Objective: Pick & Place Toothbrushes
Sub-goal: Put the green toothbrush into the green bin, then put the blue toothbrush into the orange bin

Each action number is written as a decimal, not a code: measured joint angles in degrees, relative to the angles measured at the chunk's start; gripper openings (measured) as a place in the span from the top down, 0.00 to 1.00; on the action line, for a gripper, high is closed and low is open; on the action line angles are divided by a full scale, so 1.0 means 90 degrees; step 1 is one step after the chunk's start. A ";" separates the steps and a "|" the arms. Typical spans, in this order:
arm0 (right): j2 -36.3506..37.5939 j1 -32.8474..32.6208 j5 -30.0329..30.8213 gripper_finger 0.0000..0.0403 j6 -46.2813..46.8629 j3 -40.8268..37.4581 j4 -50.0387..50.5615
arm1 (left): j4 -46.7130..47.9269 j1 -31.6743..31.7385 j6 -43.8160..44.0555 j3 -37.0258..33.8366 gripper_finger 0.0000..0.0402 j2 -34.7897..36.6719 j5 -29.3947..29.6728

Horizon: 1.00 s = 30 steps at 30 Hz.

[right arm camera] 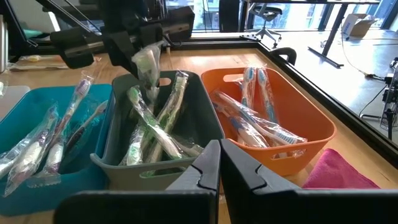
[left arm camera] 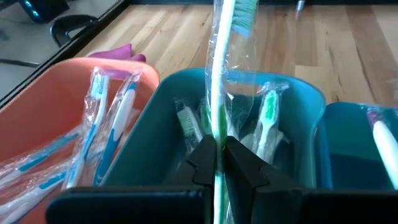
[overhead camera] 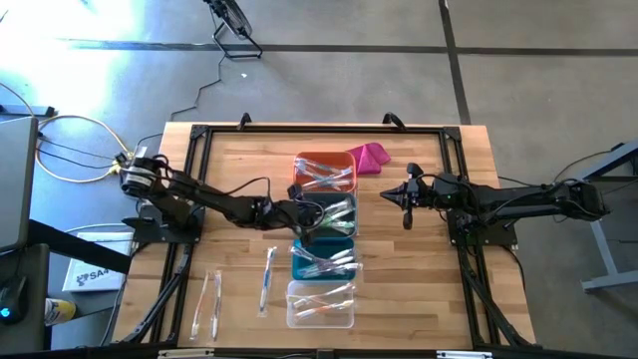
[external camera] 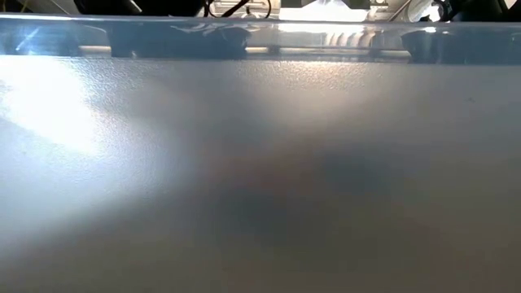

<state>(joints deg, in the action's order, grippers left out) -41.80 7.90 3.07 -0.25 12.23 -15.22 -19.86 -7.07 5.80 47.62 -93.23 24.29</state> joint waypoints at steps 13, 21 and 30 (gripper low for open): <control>0.0000 -0.0002 0.0000 0.99 0.0000 0.0000 0.0000 | 0.0037 0.0000 0.0224 0.0000 0.89 -0.0080 0.0000; 0.0000 -0.0002 0.0000 0.99 0.0000 0.0000 0.0000 | 0.0527 0.0000 0.0556 0.0000 0.70 -0.0080 0.0284; 0.0000 -0.0002 -0.0001 0.99 0.0000 0.0000 0.0000 | 0.0287 -0.0004 0.0556 0.0013 0.64 -0.0017 0.0338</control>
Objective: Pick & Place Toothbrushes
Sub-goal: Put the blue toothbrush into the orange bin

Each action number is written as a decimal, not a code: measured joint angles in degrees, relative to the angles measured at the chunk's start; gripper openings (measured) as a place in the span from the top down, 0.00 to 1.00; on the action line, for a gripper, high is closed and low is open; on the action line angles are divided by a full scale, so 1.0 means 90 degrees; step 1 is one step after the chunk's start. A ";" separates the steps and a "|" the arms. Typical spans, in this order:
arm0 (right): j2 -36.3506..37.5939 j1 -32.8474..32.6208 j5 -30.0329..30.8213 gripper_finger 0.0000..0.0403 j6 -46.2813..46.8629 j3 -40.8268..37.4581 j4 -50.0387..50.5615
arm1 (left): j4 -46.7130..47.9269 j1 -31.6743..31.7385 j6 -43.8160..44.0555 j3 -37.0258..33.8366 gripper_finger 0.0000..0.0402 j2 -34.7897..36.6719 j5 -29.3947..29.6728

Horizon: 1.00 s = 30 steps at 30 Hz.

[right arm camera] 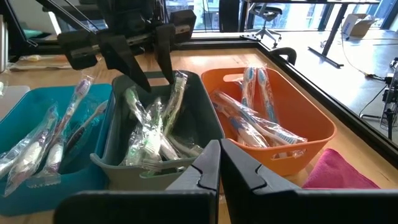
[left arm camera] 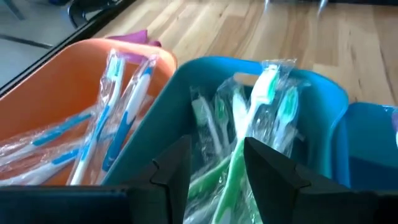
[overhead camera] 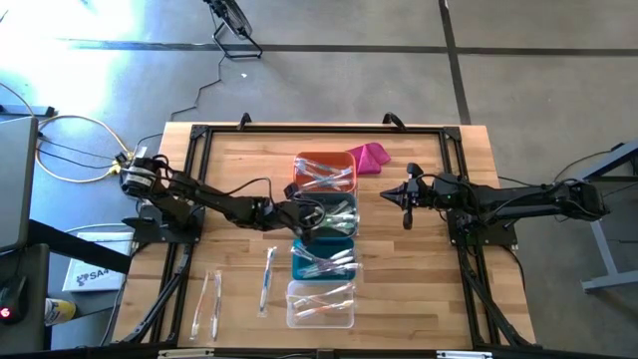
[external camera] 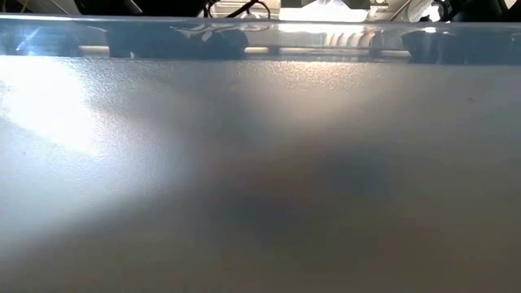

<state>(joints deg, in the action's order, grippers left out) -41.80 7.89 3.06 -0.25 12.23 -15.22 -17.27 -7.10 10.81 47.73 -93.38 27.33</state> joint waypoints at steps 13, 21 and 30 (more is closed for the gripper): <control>0.0002 0.0001 0.0001 0.99 -0.0002 0.0000 -0.0002 | 0.1420 -0.0006 -0.0172 0.0650 0.64 0.0307 -0.0003; 0.0002 0.0002 0.0001 0.99 -0.0002 0.0002 -0.0002 | 0.3243 -0.0164 0.0339 0.1441 0.64 0.0301 -0.0120; 0.0000 0.0002 0.0000 0.99 -0.0002 0.0002 0.0002 | 0.6206 -0.0622 0.1983 0.2283 0.64 0.0301 -0.0236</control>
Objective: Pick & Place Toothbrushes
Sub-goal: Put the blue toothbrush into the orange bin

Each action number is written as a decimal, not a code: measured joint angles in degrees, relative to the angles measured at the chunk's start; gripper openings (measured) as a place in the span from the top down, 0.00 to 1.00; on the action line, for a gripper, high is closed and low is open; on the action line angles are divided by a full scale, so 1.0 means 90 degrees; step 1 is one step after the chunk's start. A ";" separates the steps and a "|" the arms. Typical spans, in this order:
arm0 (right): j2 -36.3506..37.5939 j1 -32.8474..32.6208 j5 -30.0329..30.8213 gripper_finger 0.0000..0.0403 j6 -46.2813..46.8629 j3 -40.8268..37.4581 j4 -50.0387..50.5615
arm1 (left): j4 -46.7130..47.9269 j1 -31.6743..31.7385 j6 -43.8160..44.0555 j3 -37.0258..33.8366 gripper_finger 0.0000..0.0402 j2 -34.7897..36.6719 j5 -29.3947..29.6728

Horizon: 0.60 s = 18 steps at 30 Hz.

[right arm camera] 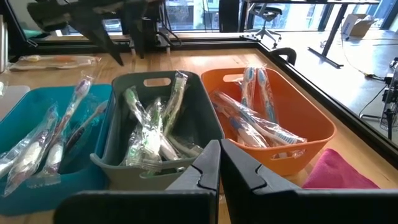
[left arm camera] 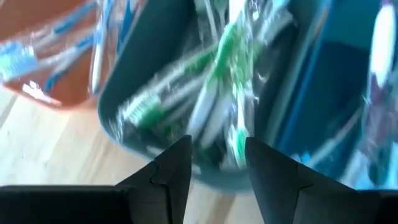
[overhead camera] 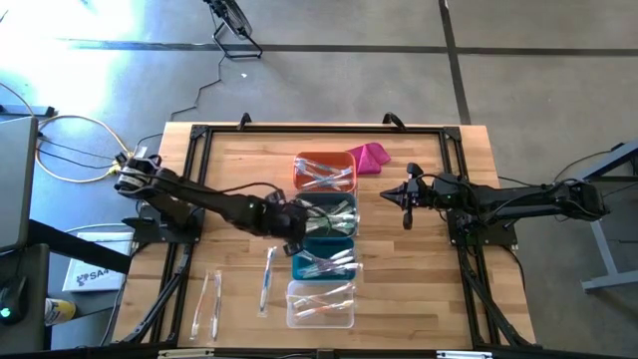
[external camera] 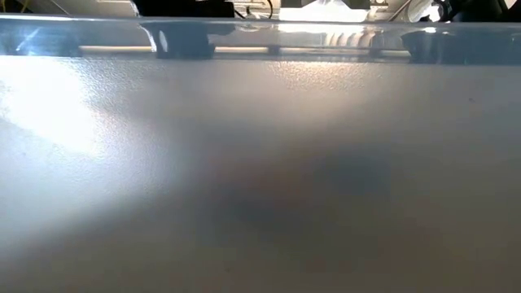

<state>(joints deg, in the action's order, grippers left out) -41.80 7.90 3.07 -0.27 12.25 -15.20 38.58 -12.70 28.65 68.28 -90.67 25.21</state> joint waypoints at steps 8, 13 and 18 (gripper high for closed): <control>0.0000 0.0000 -0.0002 0.99 0.0000 0.0000 -0.0002 | 0.0647 -0.0510 0.0609 0.0174 0.64 0.0000 -0.0001; 0.0000 0.0000 -0.0002 0.99 0.0002 0.0000 -0.0002 | 0.0635 -0.0700 0.0684 0.0174 0.64 0.0000 -0.0290; 0.0000 0.0000 -0.0002 0.99 0.0015 0.0000 -0.0002 | 0.0241 -0.0819 0.0695 0.0174 0.64 -0.0002 -0.0448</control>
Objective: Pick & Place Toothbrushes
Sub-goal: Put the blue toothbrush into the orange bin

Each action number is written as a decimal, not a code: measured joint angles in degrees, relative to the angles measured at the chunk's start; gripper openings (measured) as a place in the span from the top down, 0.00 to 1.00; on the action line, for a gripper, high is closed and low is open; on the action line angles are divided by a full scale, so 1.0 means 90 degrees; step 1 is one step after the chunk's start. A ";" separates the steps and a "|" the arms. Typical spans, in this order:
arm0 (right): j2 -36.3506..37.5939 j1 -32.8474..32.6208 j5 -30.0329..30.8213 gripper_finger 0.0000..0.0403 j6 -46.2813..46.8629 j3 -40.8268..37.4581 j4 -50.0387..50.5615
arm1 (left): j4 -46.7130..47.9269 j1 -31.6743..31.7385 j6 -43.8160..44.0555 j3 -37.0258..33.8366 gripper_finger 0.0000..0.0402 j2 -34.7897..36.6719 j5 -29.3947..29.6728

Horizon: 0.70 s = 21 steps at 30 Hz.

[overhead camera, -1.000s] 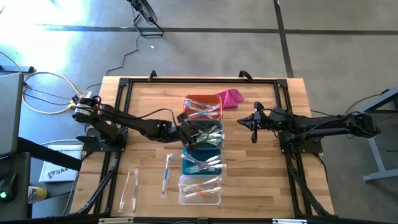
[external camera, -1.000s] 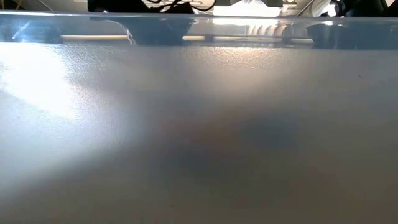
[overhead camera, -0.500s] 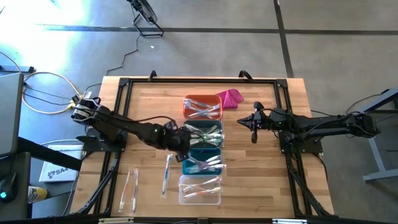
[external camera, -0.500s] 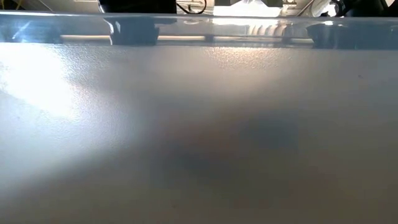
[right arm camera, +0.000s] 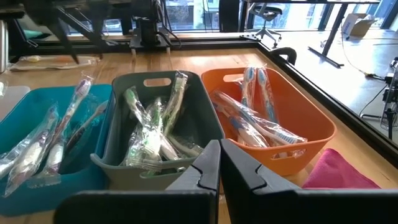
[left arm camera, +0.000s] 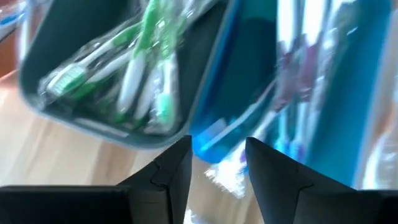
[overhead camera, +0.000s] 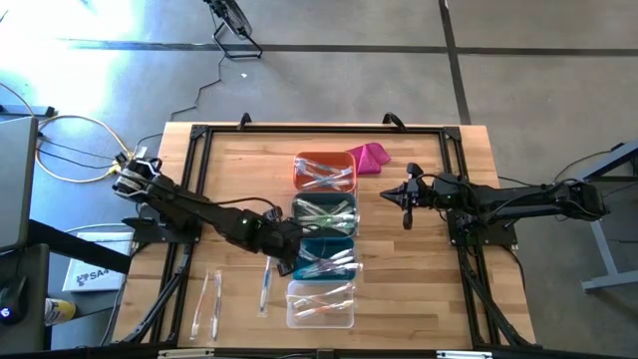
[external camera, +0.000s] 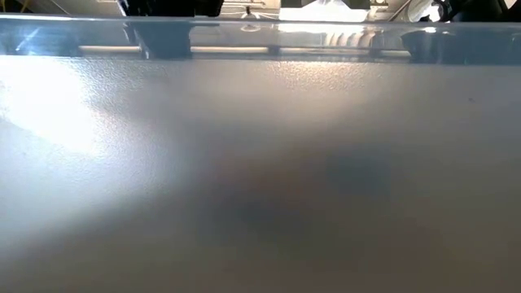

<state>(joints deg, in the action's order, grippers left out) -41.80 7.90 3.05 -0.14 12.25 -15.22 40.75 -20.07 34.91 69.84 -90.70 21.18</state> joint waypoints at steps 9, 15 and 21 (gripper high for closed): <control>0.0000 -0.0001 0.0000 0.99 -0.0005 0.0000 0.0000 | -0.0516 0.0018 0.0017 0.0000 0.64 0.0000 -0.1316; 0.0000 0.0000 0.0000 0.99 -0.0007 0.0000 0.0000 | -0.0542 0.0016 0.0030 0.0000 0.64 0.0000 -0.1835; 0.0000 0.0000 0.0000 0.99 0.0010 0.0000 0.0000 | -0.0597 0.0018 0.0224 0.0000 0.64 0.0000 -0.1850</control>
<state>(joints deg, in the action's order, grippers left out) -41.80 7.90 3.05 -0.05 12.25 -15.22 35.38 -19.90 36.93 69.84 -90.70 4.54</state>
